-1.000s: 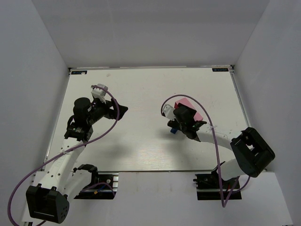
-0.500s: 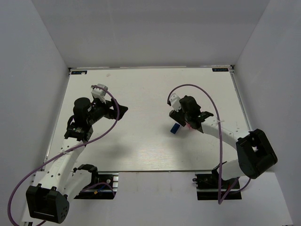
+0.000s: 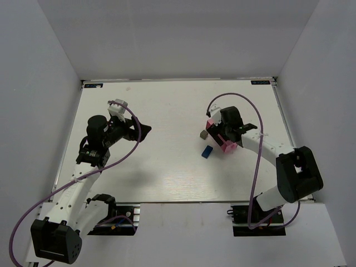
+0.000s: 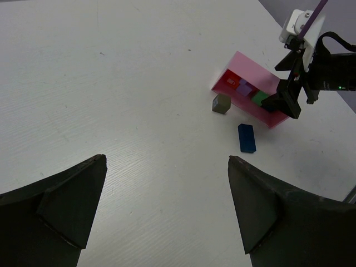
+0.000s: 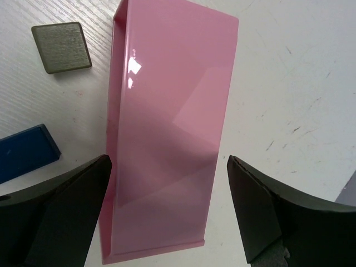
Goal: Build the wood block tower
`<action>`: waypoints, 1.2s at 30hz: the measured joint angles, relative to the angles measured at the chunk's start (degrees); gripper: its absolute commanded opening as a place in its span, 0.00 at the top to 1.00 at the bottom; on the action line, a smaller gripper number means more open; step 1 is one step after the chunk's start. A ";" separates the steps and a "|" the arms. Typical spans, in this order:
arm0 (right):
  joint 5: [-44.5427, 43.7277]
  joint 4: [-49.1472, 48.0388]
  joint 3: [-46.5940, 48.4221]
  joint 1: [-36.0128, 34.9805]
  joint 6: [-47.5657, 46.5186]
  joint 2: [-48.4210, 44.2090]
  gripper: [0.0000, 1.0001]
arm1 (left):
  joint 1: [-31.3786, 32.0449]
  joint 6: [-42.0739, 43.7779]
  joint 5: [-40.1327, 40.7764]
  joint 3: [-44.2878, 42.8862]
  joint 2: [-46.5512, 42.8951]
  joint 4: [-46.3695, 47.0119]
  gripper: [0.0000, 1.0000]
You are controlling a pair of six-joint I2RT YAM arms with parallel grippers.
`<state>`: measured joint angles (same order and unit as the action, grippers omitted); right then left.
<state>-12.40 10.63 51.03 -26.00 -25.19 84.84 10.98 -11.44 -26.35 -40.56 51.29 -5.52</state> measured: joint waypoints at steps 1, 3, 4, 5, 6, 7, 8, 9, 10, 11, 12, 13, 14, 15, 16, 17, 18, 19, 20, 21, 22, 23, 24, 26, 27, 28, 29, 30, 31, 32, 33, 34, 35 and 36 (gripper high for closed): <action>0.90 0.28 0.26 0.66 0.31 0.44 0.10 | 0.00 0.00 -0.02 0.00 0.00 0.02 0.00; 1.95 0.74 0.46 1.53 0.66 0.83 0.10 | 0.00 0.00 -0.02 0.00 -0.02 0.02 0.00; 2.58 1.29 0.66 2.08 0.81 1.05 0.10 | 0.02 0.00 -0.02 0.00 -0.02 0.00 0.00; 3.06 1.57 0.79 2.47 0.85 1.22 0.10 | 0.02 0.00 -0.02 0.00 0.00 0.00 0.00; 3.67 1.95 1.03 2.93 0.92 1.49 0.10 | 0.02 0.00 -0.02 0.00 0.00 0.00 0.00; 4.13 2.21 1.22 3.37 0.96 1.81 0.10 | 0.02 0.00 -0.02 0.00 0.00 0.00 0.00; 4.85 2.56 1.51 3.85 1.03 2.16 0.10 | 0.00 0.00 -0.04 0.00 0.00 0.00 0.00; 5.29 2.86 1.77 4.20 1.05 2.54 0.10 | 0.02 0.00 -0.02 0.00 0.00 0.00 0.00; 5.88 3.21 2.10 4.61 1.07 3.10 0.10 | 0.02 0.00 -0.02 0.00 0.00 0.00 0.00; 6.45 3.39 2.36 4.96 1.09 3.56 0.10 | 0.02 0.00 -0.02 0.00 0.00 0.00 0.00; 7.21 3.56 2.62 5.40 1.09 4.15 0.10 | 0.02 0.00 -0.04 0.00 0.00 0.02 0.00; 7.96 3.96 2.86 5.73 1.11 4.59 0.14 | 0.00 0.00 -0.04 0.00 0.00 0.00 0.00; 8.50 4.31 2.93 5.92 1.11 4.90 0.16 | 0.00 0.00 -0.04 0.00 -0.02 0.00 0.00; 9.27 4.68 2.99 6.21 1.16 5.11 0.18 | 0.02 0.00 -0.02 0.00 0.00 0.00 0.00; 10.25 5.01 3.04 6.51 1.18 5.29 0.24 | 0.02 0.00 -0.04 0.00 -0.02 0.02 0.00; 10.82 5.49 3.19 6.75 1.25 5.42 0.27 | 0.02 0.00 -0.04 0.00 0.00 0.00 0.00; 11.41 5.77 3.41 6.93 1.11 5.44 0.33 | 0.00 0.00 -0.02 0.00 -0.02 0.00 0.00; 12.20 6.08 3.72 7.19 1.14 5.53 0.39 | 0.02 0.00 -0.02 0.00 0.00 0.00 0.00; 12.94 6.34 3.98 7.39 1.11 5.66 0.54 | 0.02 0.00 -0.02 0.00 -0.02 0.02 0.00; 13.57 6.54 4.17 7.63 1.07 5.77 0.62 | 0.02 0.00 -0.04 0.00 0.00 0.00 0.00; 14.19 6.78 4.37 7.80 1.09 5.84 0.70 | 0.00 0.00 -0.04 0.00 0.00 0.00 0.00; 14.60 6.93 4.48 8.00 1.05 5.88 0.87 | 0.02 0.00 -0.02 0.00 0.00 0.00 0.00; 14.95 7.04 4.52 8.11 1.05 5.88 0.94 | 0.02 0.00 -0.02 0.00 0.00 0.00 0.00; 15.76 7.34 4.66 8.44 1.01 5.88 1.00 | 0.02 0.00 -0.04 0.00 0.00 0.00 0.00; 16.02 7.41 4.70 8.55 1.01 5.88 1.00 | 0.02 0.00 -0.04 0.00 0.00 0.00 0.00; 16.15 7.43 4.70 8.66 0.98 5.88 1.00 | 0.00 0.00 -0.04 0.00 -0.02 0.00 0.00; 16.24 7.45 4.70 8.63 0.94 5.86 1.00 | 0.00 0.00 -0.04 0.00 0.00 0.00 0.00; 16.28 7.45 4.70 8.63 0.87 5.86 1.00 | 0.00 0.00 -0.02 0.00 0.00 0.00 0.00; 16.24 7.48 4.70 8.63 0.81 5.81 1.00 | 0.00 0.00 -0.04 0.00 0.00 0.00 0.00; 16.20 7.48 4.68 8.63 0.76 5.75 1.00 | 0.00 0.00 -0.04 0.00 -0.02 0.00 0.00; 16.11 7.52 4.66 8.63 0.68 5.57 1.00 | 0.00 0.00 -0.04 0.00 0.00 0.00 0.00; 15.91 7.52 4.55 8.59 0.59 5.31 1.00 | 0.00 0.00 -0.04 0.00 -0.02 0.00 0.00; 15.52 7.50 4.37 8.52 0.52 4.96 1.00 | 0.02 0.00 -0.04 0.00 -0.02 0.00 0.00; 15.26 7.56 4.31 8.46 0.44 4.63 1.00 | 0.00 0.00 -0.04 0.00 0.00 0.00 0.00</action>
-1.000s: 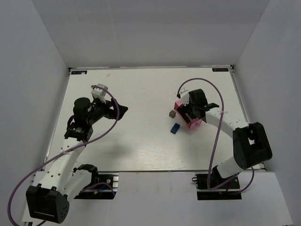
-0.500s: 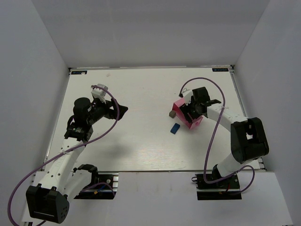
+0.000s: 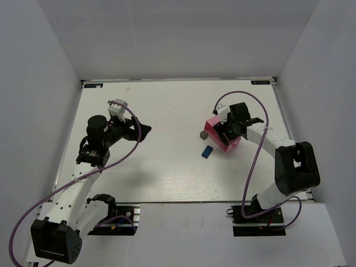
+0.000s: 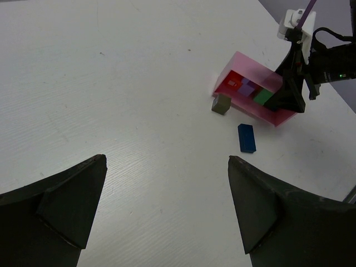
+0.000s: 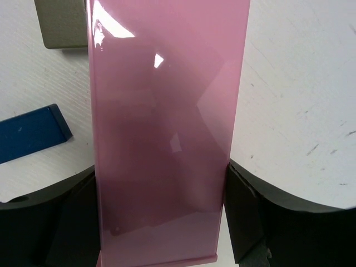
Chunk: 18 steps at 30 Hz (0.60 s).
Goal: Build the wood block tower
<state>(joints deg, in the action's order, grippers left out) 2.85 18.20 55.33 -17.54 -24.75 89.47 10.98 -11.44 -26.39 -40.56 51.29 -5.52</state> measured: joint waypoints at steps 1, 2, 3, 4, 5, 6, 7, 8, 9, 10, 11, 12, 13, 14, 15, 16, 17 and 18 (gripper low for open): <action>-0.37 -0.13 -0.17 -0.04 -0.22 -0.46 1.00 | 0.02 0.00 0.02 0.00 -0.02 0.00 0.00; -0.87 -0.48 -0.55 -0.13 -0.44 -1.07 1.00 | 0.00 0.00 0.00 0.00 0.00 0.00 0.00; -1.36 -0.70 -0.92 -0.24 -0.74 -1.70 1.00 | 0.02 0.00 0.02 0.00 0.00 0.00 0.00; -2.05 -0.85 -1.38 -0.37 -1.05 -2.49 1.00 | 0.02 0.00 0.00 0.00 0.00 0.00 0.00; -2.78 -1.25 -1.84 -0.57 -1.27 -3.23 1.00 | 0.00 0.00 0.00 0.00 0.00 0.04 0.00; -3.56 -1.68 -2.21 -0.74 -1.49 -3.85 1.00 | 0.02 0.00 0.00 0.00 0.00 0.07 0.00; -4.44 -2.36 -2.62 -0.98 -1.79 -4.44 1.00 | 0.00 0.00 0.00 0.00 0.00 0.13 0.00; -5.51 -2.97 -2.97 -1.29 -2.12 -4.90 1.00 | 0.02 0.00 0.00 0.00 -0.02 0.22 0.00; -6.67 -3.72 -3.37 -1.57 -2.56 -5.31 1.00 | 0.02 0.00 0.00 0.00 -0.02 0.28 0.00; -7.93 -4.96 -4.09 -2.08 -3.02 -5.88 1.00 | 0.02 0.00 0.00 0.00 -0.02 0.37 0.00; -9.38 -6.10 -4.79 -2.56 -3.65 -6.43 1.00 | 0.00 0.00 0.00 0.00 -0.02 0.44 0.00; -11.10 -7.02 -5.49 -3.23 -4.42 -6.95 1.00 | 0.00 0.00 0.00 0.00 -0.02 0.46 0.00; -12.76 -8.26 -6.25 -4.00 -5.18 -7.43 1.00 | 0.00 0.00 0.02 0.00 0.00 0.46 0.00; -14.71 -9.86 -7.17 -4.81 -5.95 -7.82 1.00 | 0.02 0.00 0.02 0.00 -0.02 0.46 0.00; -16.81 -11.47 -8.00 -5.88 -7.13 -8.13 1.00 | 0.02 0.00 0.00 0.00 -0.02 0.46 0.00; -19.63 -13.60 -9.11 -7.15 -8.48 -8.33 1.00 | 0.00 0.00 0.00 0.00 -0.02 0.50 0.00; -22.05 -16.06 -10.45 -8.48 -10.21 -8.41 1.00 | 0.02 0.00 0.00 0.00 -0.02 0.50 0.00; -24.92 -19.02 -12.02 -10.14 -11.98 -8.41 1.00 | 0.00 0.00 0.00 0.00 -0.02 0.52 0.00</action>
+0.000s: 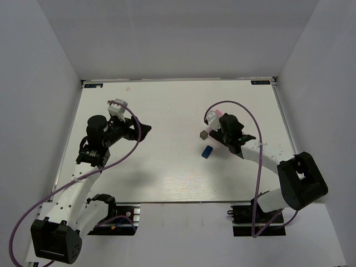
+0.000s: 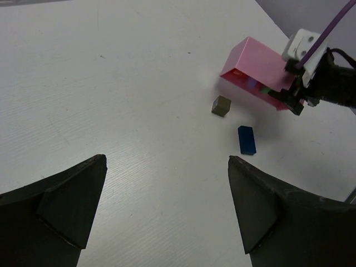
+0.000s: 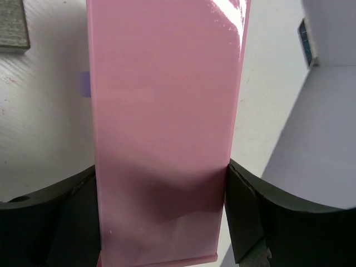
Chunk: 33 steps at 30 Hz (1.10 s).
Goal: Build the wood block tower
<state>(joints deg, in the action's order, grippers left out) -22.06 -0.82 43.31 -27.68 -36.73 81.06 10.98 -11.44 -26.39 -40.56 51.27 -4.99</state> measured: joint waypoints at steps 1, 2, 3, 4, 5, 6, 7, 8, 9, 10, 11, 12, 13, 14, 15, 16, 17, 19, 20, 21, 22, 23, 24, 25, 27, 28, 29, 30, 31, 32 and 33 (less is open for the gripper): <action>-2.47 -2.78 -1.55 -1.31 -1.46 0.13 1.00 | 0.02 0.00 0.02 0.00 0.00 0.09 0.00; -4.74 -6.01 -3.39 -2.71 -3.48 0.31 1.00 | 0.00 0.00 0.02 0.00 0.00 0.11 0.00; -7.34 -9.46 -5.40 -4.39 -5.64 0.70 1.00 | 0.00 0.00 0.02 0.00 0.00 0.15 0.00; -9.33 -11.87 -6.75 -5.57 -7.37 1.22 1.00 | 0.02 0.00 0.02 0.00 0.00 0.20 0.00; -11.45 -14.91 -8.15 -6.86 -9.51 1.99 1.00 | 0.00 0.00 0.02 0.00 0.00 0.24 0.00; -13.42 -17.90 -9.33 -8.15 -11.52 2.91 1.00 | 0.02 0.00 0.04 0.00 0.00 0.31 0.00; -15.13 -20.59 -10.29 -9.18 -13.31 3.76 1.00 | 0.00 0.00 0.02 0.00 0.00 0.31 0.00; -16.90 -23.80 -11.32 -10.21 -15.39 4.57 1.00 | 0.02 0.00 0.04 0.00 0.00 0.31 0.00; -18.36 -26.43 -12.07 -11.04 -17.31 5.16 1.00 | 0.00 0.00 0.02 0.00 0.00 0.31 0.00; -19.43 -28.50 -12.61 -11.80 -18.75 5.49 1.00 | 0.00 0.00 0.02 0.00 0.00 0.31 0.00; -20.46 -30.80 -13.14 -12.50 -20.17 5.62 1.00 | 0.02 0.00 0.02 0.00 0.00 0.31 0.00; -21.40 -32.72 -13.49 -13.09 -21.31 5.57 1.00 | 0.00 0.00 0.02 0.00 0.00 0.31 0.00; -21.92 -33.99 -13.55 -13.57 -22.05 5.53 1.00 | 0.02 0.00 0.04 0.00 0.00 0.31 0.00; -22.21 -34.77 -13.53 -13.92 -22.16 5.40 1.00 | 0.02 0.00 0.02 0.00 0.00 0.31 0.00; -22.38 -34.86 -13.51 -14.16 -22.14 5.09 1.00 | 0.00 0.00 0.02 0.00 0.00 0.31 0.00; -22.29 -34.32 -13.44 -14.40 -21.62 4.52 1.00 | 0.00 0.00 0.02 0.00 0.00 0.31 0.00; -22.01 -33.22 -13.35 -14.47 -20.68 3.76 1.00 | 0.00 0.00 0.02 0.00 0.00 0.31 0.00; -21.18 -30.51 -12.92 -14.45 -18.80 1.75 1.00 | 0.00 0.00 0.02 0.00 0.00 0.31 0.00; -21.03 -30.03 -12.83 -14.45 -18.40 0.90 1.00 | 0.00 0.00 0.02 0.00 0.00 0.31 0.00; -20.98 -30.05 -12.79 -14.45 -18.21 0.15 1.00 | 0.02 0.00 0.02 0.00 0.00 0.31 0.00; -20.76 -29.81 -12.59 -14.43 -17.68 -0.09 1.00 | 0.00 0.00 0.02 0.00 0.00 0.31 0.00; -19.67 -27.45 -11.61 -14.29 -16.57 -0.04 1.00 | 0.02 0.00 0.02 0.00 0.00 0.31 0.00; -17.90 -22.84 -9.60 -13.97 -13.73 0.37 1.00 | 0.00 0.00 0.02 0.00 0.00 0.31 0.00; -16.68 -20.22 -8.13 -13.88 -11.96 0.72 1.00 | 0.02 0.00 0.02 0.00 0.00 0.31 0.00; -14.91 -17.03 -6.21 -13.57 -8.92 0.85 1.00 | 0.02 0.00 0.02 0.00 0.00 0.31 0.00; -13.94 -15.19 -5.25 -13.35 -7.34 0.85 1.00 | 0.02 0.00 0.02 0.00 0.00 0.31 0.00; -12.24 -12.94 -4.17 -12.92 -5.66 0.92 1.00 | 0.00 0.00 0.02 0.00 0.00 0.31 0.00; -10.58 -11.02 -3.21 -12.31 -4.20 0.94 1.00 | 0.00 0.00 0.02 0.00 0.00 0.31 0.00; -8.90 -8.98 -2.12 -11.56 -2.62 0.96 1.00 | 0.02 0.00 0.02 0.00 0.00 0.31 0.00; -7.65 -7.63 -1.29 -10.82 -1.36 0.96 1.00 | 0.02 0.00 0.02 0.00 0.00 0.31 0.00; -7.02 -7.02 -0.81 -10.27 -0.74 0.98 1.00 | 0.02 0.00 0.02 0.00 0.00 0.31 0.00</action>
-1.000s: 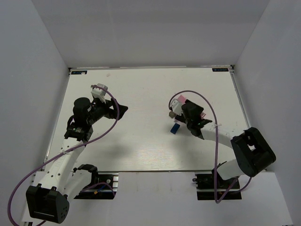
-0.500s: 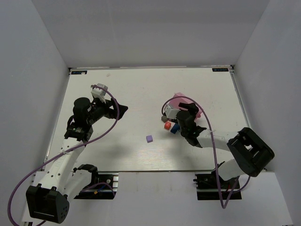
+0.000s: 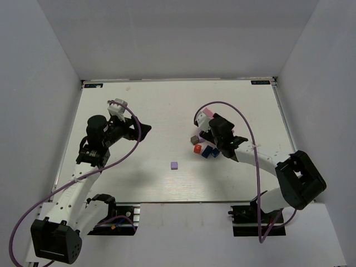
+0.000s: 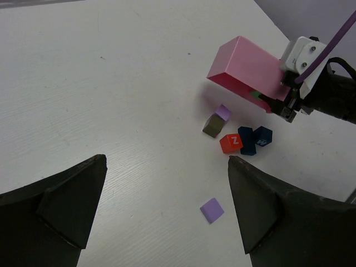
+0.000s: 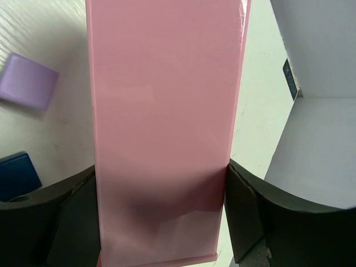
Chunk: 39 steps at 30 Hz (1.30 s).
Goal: Build the wood block tower
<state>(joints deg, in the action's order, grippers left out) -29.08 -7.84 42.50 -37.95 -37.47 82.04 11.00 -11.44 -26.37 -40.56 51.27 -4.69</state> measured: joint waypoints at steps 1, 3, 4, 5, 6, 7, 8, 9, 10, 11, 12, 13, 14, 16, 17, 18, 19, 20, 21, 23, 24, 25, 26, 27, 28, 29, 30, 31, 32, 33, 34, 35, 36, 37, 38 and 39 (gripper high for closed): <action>0.13 -0.09 0.04 0.46 0.24 0.07 1.00 | 0.00 0.00 0.00 0.00 0.00 0.00 0.00; 0.57 0.81 0.15 1.27 0.81 0.57 1.00 | -0.02 0.00 0.00 0.00 0.00 0.00 0.00; 1.49 1.62 0.33 1.62 1.16 0.83 1.00 | -0.02 0.00 0.00 0.00 0.00 0.00 0.00; 2.60 3.10 0.76 1.97 1.81 1.20 1.00 | -0.02 0.00 0.00 0.00 0.00 0.02 0.00; 3.82 5.07 1.60 2.21 2.60 1.70 1.00 | 0.00 0.00 0.00 0.00 0.00 0.00 0.00; 4.61 6.43 2.38 2.43 3.10 2.29 1.00 | 0.00 0.00 0.00 0.00 0.00 0.02 0.00; 5.03 7.39 3.13 2.62 3.39 2.93 1.00 | 0.00 0.00 0.00 0.00 0.00 0.00 0.00; 5.11 7.93 3.63 2.64 3.52 3.52 1.00 | -0.02 0.00 0.00 0.00 0.00 0.02 0.00; 4.96 8.15 4.00 2.75 3.52 4.15 1.00 | -0.02 0.00 0.00 0.00 0.00 0.00 0.00; 4.74 8.22 4.24 2.86 3.48 4.92 1.00 | -0.02 0.00 0.02 0.00 0.00 0.00 0.00; 4.66 8.20 4.26 2.93 3.48 5.35 1.00 | 0.00 0.00 0.00 0.00 0.00 0.00 0.00; 4.42 8.41 4.26 2.97 3.41 5.97 1.00 | -0.02 0.00 0.00 0.00 0.00 0.00 0.00; 3.89 8.66 4.24 2.99 3.28 6.54 1.00 | 0.00 0.00 0.00 0.00 0.00 0.02 0.00; 2.54 8.17 4.24 3.02 2.71 7.10 1.00 | 0.00 0.00 0.00 0.00 0.00 0.00 0.00; 1.84 7.78 4.22 3.02 2.45 7.30 1.00 | -0.02 0.00 0.00 0.00 0.00 0.00 0.00; 1.38 7.74 4.20 3.04 2.25 7.39 0.99 | -0.02 0.00 0.00 0.00 0.00 0.02 0.00; 1.03 7.72 4.20 3.08 2.10 7.43 0.88 | -0.02 0.00 0.02 0.00 0.00 0.00 0.00; 0.92 7.74 4.20 3.08 2.05 7.43 0.79 | -0.02 0.00 0.00 0.00 0.00 0.00 0.00; 1.01 7.78 4.20 3.10 2.10 7.43 0.71 | -0.02 0.00 0.00 0.00 0.00 0.00 0.00; 1.31 7.93 4.22 3.13 2.21 7.48 0.55 | -0.02 0.00 0.00 0.00 0.00 0.00 0.00; 1.51 8.02 4.24 3.13 2.34 7.48 0.52 | -0.02 0.00 0.00 0.00 0.00 0.00 0.00; 1.81 8.22 4.35 3.19 2.38 7.48 0.50 | -0.02 0.00 0.00 0.00 0.00 0.00 0.00; 2.21 8.55 4.59 3.26 2.54 7.48 0.43 | 0.00 0.00 0.00 0.00 0.00 0.00 0.00; 2.82 8.90 4.81 3.37 2.64 7.48 0.41 | 0.00 0.00 0.00 0.00 0.00 0.00 0.00; 3.30 9.35 5.03 3.41 2.73 7.48 0.38 | 0.00 0.00 0.00 0.00 0.00 0.00 0.00; 3.78 9.53 5.16 3.43 2.84 7.48 0.36 | -0.02 0.00 0.00 0.00 0.00 0.00 0.00; 4.02 9.86 5.33 3.43 2.89 7.50 0.33 | 0.00 0.00 0.00 0.00 0.00 0.00 0.00; 4.39 10.01 5.46 3.43 2.97 7.54 0.30 | 0.00 0.00 0.00 0.00 0.00 0.00 0.00; 4.68 10.16 5.62 3.43 2.99 7.58 0.28 | -0.02 0.00 0.02 0.00 0.00 0.00 0.00; 4.98 10.38 5.73 3.45 3.04 7.61 0.26 | 0.00 0.00 0.00 0.00 0.00 0.02 0.00; 5.35 10.51 5.79 3.50 3.08 7.61 0.26 | 0.00 0.00 0.00 0.00 0.00 0.00 0.00; 5.55 10.67 5.86 3.50 3.13 7.61 0.24 | 0.00 0.00 0.02 0.00 0.00 0.00 0.00; 5.79 10.88 6.01 3.54 3.26 7.61 0.21 | 0.00 0.00 0.02 0.00 0.00 0.02 0.00; 6.19 11.08 6.14 3.67 3.41 7.61 0.17 | 0.00 0.00 0.00 0.00 0.00 0.00 0.00; 6.73 11.23 6.21 3.80 3.69 7.61 0.17 | 0.00 0.00 0.00 0.00 0.00 0.00 0.00; 7.17 11.61 6.27 3.85 3.87 7.61 0.15 | 0.00 0.00 0.02 0.00 0.00 0.00 0.00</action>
<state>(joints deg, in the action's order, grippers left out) -21.91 3.77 48.77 -34.11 -33.61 89.65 11.00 -11.44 -26.35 -40.56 51.27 -4.69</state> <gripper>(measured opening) 0.823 0.997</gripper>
